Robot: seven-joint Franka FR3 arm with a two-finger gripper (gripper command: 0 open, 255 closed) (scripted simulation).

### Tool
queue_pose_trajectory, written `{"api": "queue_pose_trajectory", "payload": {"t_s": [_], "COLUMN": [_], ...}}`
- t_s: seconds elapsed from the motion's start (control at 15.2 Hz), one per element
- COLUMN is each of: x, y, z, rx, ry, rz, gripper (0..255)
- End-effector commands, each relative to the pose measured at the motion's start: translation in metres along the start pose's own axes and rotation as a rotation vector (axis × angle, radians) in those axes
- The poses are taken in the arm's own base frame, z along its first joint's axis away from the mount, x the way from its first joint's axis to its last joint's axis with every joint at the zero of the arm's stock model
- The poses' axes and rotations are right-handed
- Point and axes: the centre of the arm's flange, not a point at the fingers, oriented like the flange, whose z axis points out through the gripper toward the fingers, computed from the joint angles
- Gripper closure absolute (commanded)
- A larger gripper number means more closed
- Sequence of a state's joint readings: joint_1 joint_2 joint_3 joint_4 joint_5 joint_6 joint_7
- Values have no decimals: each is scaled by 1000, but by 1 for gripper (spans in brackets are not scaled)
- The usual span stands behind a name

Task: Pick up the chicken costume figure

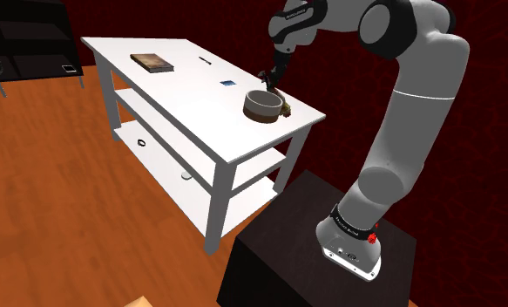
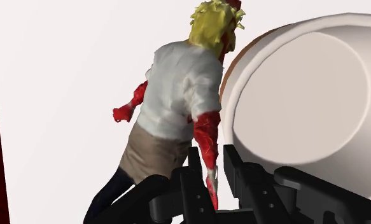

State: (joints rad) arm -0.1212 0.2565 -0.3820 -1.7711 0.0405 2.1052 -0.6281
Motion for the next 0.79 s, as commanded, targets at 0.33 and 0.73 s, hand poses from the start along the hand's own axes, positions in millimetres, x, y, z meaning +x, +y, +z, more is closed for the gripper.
{"api": "queue_pose_trajectory", "payload": {"t_s": [0.33,0.73], "x": [2,3], "y": [3,6], "z": [-31,-62], "rx": [0,0], "ry": [0,0], "rz": [0,0], "gripper": [255,255]}}
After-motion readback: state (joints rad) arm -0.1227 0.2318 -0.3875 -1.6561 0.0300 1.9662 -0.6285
